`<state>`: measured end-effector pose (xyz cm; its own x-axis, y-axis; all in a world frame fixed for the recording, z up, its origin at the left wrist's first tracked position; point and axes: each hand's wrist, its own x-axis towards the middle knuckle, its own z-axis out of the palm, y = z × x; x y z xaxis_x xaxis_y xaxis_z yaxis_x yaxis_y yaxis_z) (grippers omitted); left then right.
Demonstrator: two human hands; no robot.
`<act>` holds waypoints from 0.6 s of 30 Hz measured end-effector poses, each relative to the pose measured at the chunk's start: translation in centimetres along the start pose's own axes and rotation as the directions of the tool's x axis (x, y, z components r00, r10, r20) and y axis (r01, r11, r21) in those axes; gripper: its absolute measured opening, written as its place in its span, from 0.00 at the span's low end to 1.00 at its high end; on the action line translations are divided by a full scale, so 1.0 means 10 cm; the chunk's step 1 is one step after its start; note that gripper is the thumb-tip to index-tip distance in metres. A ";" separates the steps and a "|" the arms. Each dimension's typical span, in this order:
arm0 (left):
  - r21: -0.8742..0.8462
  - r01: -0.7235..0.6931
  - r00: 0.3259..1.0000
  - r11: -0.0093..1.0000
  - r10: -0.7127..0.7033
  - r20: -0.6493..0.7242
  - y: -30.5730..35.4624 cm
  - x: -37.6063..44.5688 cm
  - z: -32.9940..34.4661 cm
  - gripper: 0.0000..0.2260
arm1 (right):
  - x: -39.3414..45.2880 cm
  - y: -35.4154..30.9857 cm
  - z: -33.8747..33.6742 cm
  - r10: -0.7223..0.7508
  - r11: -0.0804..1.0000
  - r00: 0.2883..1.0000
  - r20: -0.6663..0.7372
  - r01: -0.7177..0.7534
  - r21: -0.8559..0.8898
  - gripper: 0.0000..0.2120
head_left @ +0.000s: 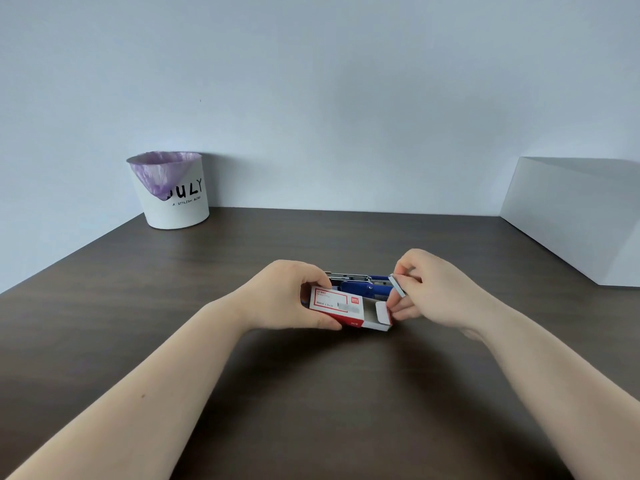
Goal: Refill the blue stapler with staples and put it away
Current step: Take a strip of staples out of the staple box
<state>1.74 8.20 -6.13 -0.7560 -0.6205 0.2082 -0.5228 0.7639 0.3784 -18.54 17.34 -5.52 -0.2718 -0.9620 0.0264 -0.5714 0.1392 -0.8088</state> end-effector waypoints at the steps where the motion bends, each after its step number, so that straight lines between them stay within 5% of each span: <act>1: -0.013 0.011 1.000 1.000 -0.011 0.008 0.00 0.00 0.00 0.22 | -0.01 0.00 0.02 -0.008 0.998 1.000 0.001 0.008 0.055 0.06; 10: -0.013 0.033 0.998 0.999 -0.032 0.058 0.05 0.00 0.04 0.22 | -0.02 0.01 0.16 -0.093 0.996 0.994 0.059 0.092 0.020 0.04; 18: 0.008 -0.009 0.995 1.000 0.008 0.098 0.06 0.01 0.05 0.22 | 0.03 0.02 0.08 -0.022 0.976 0.988 -0.152 0.054 0.211 0.05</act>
<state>1.17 8.73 -6.31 -0.7952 -0.5941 0.1215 -0.5192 0.7706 0.3696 -18.07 16.83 -6.15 -0.3743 -0.9177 0.1331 -0.4091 0.0346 -0.9118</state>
